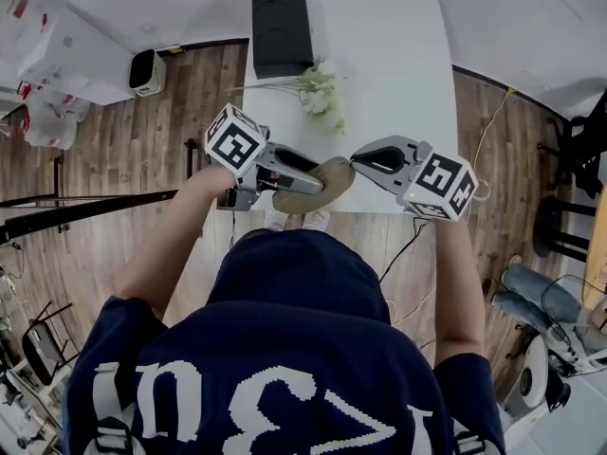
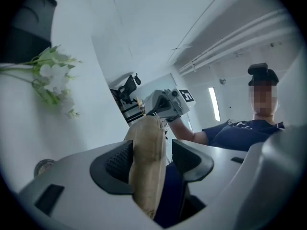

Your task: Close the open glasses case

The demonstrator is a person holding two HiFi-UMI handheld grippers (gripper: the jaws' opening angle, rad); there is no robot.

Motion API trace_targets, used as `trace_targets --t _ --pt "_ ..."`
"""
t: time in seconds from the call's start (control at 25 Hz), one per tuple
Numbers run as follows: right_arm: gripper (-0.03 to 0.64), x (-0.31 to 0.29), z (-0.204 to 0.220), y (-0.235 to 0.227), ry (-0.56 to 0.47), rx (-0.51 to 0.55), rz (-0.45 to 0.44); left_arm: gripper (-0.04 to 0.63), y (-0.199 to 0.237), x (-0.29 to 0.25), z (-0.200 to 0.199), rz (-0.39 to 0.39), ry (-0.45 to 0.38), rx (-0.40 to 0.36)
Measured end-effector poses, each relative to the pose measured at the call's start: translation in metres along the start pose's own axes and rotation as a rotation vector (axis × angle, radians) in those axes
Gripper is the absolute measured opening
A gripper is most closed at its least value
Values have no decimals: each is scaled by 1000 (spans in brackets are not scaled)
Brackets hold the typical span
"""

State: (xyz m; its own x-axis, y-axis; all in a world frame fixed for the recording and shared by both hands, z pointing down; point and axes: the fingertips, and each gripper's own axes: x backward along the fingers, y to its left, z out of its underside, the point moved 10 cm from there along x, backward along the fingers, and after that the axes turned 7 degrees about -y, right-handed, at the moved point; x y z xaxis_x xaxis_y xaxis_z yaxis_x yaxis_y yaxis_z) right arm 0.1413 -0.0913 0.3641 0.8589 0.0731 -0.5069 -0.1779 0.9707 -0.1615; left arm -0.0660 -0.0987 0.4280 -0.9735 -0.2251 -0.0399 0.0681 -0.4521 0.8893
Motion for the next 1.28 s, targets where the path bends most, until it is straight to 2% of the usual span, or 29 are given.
trace_targets --t 0.16,0.28,0.4,0.52,0.6,0.68,0.88,0.96,1.08,1.28 --pt "23 -31 58 -8 49 -157 41 253 56 13 25 -88 -156 70" --pt "23 -39 84 -18 25 -292 97 232 72 24 33 -161 -252 67" --pt "23 -40 106 -34 53 -436 201 220 69 35 29 -256 -306 -19" --pt "25 -44 126 -47 47 -528 283 137 61 39 21 -326 -308 -131" --pt "26 -48 131 -52 19 -529 328 72 55 41 14 -372 -320 -199" --pt "29 -50 128 -56 -42 -522 371 46 50 42 6 -407 -338 -256" --pt "40 -32 98 -64 -313 -497 511 32 35 44 -11 -526 -377 -365" --pt "32 -22 80 -62 -403 -464 555 28 24 46 -18 -550 -412 -425" --pt "31 -7 52 -56 -521 -434 623 28 4 52 -31 -589 -460 -538" --pt "26 21 6 -42 -708 -360 712 28 -40 60 -57 -737 -522 -763"
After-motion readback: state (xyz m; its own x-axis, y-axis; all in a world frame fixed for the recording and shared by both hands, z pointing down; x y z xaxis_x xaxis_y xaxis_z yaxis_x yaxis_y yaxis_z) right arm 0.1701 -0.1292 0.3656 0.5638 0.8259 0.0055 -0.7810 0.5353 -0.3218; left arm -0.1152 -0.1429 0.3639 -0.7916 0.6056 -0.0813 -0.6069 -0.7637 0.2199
